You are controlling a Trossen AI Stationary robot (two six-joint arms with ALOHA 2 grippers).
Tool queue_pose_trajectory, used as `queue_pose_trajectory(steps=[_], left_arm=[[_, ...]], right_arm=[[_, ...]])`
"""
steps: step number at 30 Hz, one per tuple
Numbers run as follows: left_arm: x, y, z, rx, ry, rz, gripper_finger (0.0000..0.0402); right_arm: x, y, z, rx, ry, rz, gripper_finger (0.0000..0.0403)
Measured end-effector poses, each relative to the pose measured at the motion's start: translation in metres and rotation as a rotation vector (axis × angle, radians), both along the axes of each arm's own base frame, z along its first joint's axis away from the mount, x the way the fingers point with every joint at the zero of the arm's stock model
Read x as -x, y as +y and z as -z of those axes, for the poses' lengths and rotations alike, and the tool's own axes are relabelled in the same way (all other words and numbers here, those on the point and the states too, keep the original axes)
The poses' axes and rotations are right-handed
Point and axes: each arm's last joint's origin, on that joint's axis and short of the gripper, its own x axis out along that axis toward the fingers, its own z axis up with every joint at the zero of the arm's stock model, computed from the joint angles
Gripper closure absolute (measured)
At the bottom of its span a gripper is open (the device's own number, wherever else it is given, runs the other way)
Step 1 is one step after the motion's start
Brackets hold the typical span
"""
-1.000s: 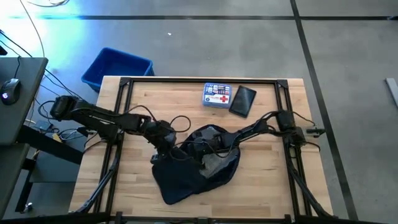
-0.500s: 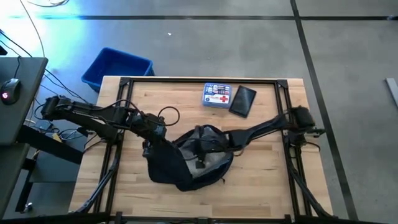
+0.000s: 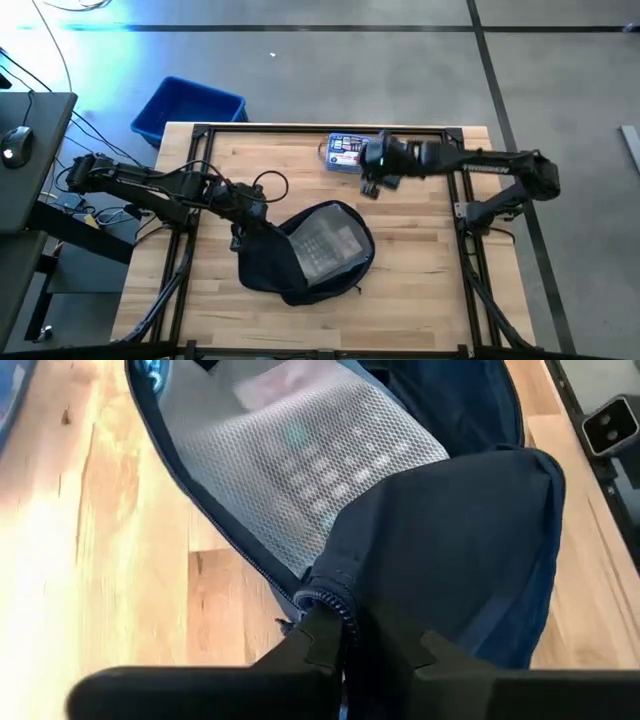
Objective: Unpack backpack
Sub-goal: Put the blue first aid kit in the black backpack
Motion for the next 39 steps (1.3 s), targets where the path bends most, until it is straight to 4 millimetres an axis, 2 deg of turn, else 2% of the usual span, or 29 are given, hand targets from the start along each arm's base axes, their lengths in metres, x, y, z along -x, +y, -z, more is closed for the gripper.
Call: queue_pose_trajectory(steps=[3, 7, 10, 12, 16, 20, 22, 25, 29, 32, 35, 39], left_arm=[[0.004, -0.001, 0.003, 0.056, 0.066, -0.019, 0.0354], [0.017, -0.002, 0.008, 0.170, 0.235, -0.018, 0.0305], [0.027, -0.001, 0.000, 0.179, 0.342, -0.041, 0.0281], [0.027, 0.001, -0.013, 0.096, 0.308, -0.063, 0.0275], [0.020, 0.012, -0.048, -0.258, 0.123, -0.069, 0.0275], [0.004, 0.031, -0.077, -0.598, -0.109, -0.222, 0.0276], [-0.005, 0.050, -0.082, -0.640, -0.169, -0.238, 0.0277], [-0.021, 0.090, -0.065, -0.574, -0.191, -0.181, 0.0278], [-0.043, 0.150, -0.023, -0.532, -0.185, -0.220, 0.0289], [-0.062, 0.187, 0.014, -0.494, -0.174, -0.227, 0.0306], [-0.082, 0.210, 0.055, -0.438, -0.175, -0.201, 0.0324], [-0.106, 0.227, 0.100, -0.434, -0.167, -0.191, 0.0344]], right_arm=[[0.015, -0.033, 0.008, -0.085, 0.026, 0.097, 0.0215], [0.032, -0.072, 0.032, -0.204, 0.021, 0.153, 0.0150], [0.047, -0.100, 0.048, -0.259, -0.043, 0.211, 0.0115], [0.058, -0.115, 0.058, -0.298, -0.083, 0.268, 0.0103], [0.073, -0.145, 0.075, -0.401, -0.139, 0.352, 0.0096], [0.075, -0.168, 0.100, -0.527, -0.185, 0.368, 0.0096], [0.071, -0.178, 0.115, -0.583, -0.197, 0.365, 0.0096], [0.067, -0.191, 0.134, -0.649, -0.175, 0.383, 0.0096], [0.067, -0.208, 0.150, -0.684, -0.140, 0.403, 0.0096], [0.071, -0.216, 0.158, -0.736, -0.157, 0.409, 0.0096], [0.076, -0.220, 0.164, -0.828, -0.206, 0.408, 0.0096], [0.074, -0.220, 0.167, -0.858, -0.217, 0.415, 0.0095]])
